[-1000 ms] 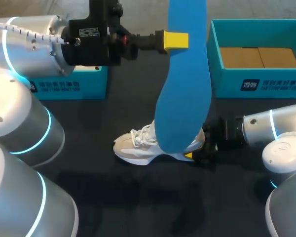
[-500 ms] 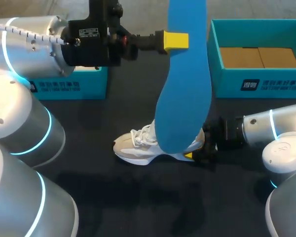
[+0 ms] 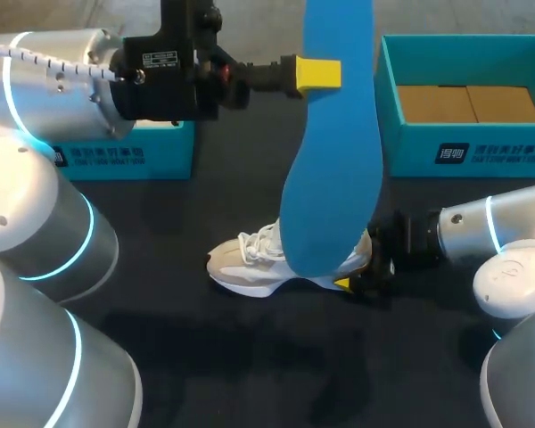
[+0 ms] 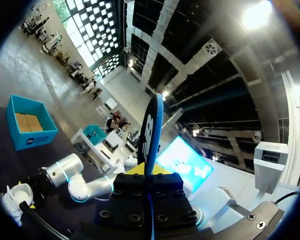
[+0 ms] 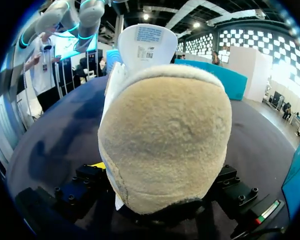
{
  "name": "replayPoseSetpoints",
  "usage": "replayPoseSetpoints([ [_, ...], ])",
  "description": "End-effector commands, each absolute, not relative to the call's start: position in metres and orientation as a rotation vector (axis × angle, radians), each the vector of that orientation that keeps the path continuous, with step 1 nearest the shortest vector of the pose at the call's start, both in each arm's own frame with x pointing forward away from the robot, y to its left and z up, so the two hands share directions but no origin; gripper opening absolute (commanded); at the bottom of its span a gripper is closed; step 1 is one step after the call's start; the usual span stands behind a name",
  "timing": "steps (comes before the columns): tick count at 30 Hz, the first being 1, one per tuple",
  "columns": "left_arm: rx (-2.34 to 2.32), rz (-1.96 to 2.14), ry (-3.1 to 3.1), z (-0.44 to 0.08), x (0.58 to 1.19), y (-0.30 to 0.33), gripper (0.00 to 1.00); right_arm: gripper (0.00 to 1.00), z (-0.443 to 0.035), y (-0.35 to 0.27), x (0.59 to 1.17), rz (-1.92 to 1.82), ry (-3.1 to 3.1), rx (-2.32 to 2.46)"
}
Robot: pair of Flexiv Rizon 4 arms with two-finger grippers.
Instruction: Take the shoe out of the shoebox, open the shoe tongue, remove and reinsert the insole, then place the shoe into the shoebox
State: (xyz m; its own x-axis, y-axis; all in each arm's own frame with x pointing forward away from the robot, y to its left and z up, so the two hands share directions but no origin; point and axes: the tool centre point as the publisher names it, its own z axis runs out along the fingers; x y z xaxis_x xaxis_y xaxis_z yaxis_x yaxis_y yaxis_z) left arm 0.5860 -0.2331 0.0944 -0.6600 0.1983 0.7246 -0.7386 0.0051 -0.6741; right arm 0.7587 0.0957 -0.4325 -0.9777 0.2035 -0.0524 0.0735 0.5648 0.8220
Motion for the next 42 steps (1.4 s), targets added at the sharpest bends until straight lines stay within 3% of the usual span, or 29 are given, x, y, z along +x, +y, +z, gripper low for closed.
replayPoseSetpoints([
  [1,0.573,1.742,-1.595,0.093,0.583,-0.234,0.0,1.0,-0.425,0.083,0.753,1.295,2.686,0.266],
  [15,0.573,1.742,-1.595,0.093,0.583,-0.234,0.0,1.0,-0.424,0.059,0.762,1.153,2.779,0.302],
  [42,0.573,1.742,-1.595,0.093,0.583,-0.234,0.0,1.0,-0.382,0.033,0.754,0.517,3.017,0.401],
])
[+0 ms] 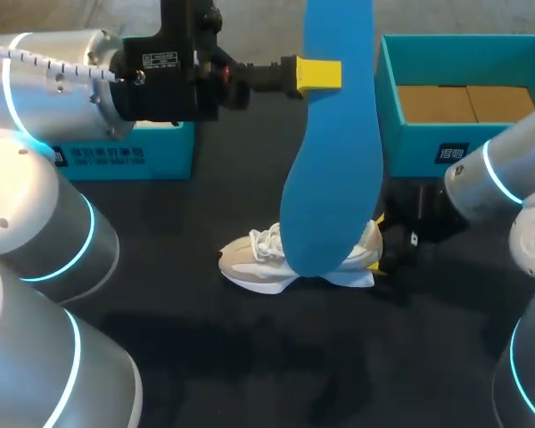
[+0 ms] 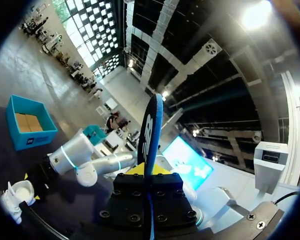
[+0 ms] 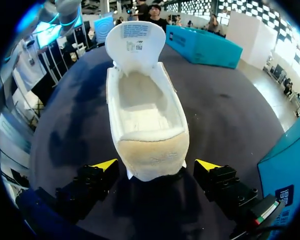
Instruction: Take the shoe out of the shoebox, open the shoe tongue, remove and reinsert the insole, then place the shoe into the shoebox
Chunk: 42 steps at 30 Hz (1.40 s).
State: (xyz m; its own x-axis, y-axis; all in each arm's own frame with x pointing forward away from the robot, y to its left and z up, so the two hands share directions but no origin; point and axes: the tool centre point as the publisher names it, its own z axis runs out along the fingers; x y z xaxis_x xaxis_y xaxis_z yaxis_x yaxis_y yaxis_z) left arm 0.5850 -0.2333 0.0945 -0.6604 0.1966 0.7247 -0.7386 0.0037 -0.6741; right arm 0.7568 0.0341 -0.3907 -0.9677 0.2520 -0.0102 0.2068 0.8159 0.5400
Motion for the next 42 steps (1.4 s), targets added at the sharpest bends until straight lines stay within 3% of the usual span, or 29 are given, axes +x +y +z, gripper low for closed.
replayPoseSetpoints([
  [1,0.573,1.742,-1.595,0.093,0.583,-0.234,0.0,1.0,-0.382,0.033,0.754,0.517,3.017,0.401],
  [20,0.573,1.742,-1.595,0.093,0.583,-0.234,0.0,1.0,-0.362,0.034,0.748,0.235,3.087,0.432],
  [42,0.573,1.742,-1.595,0.093,0.583,-0.234,0.0,1.0,-0.349,0.033,0.744,0.208,3.082,0.446],
])
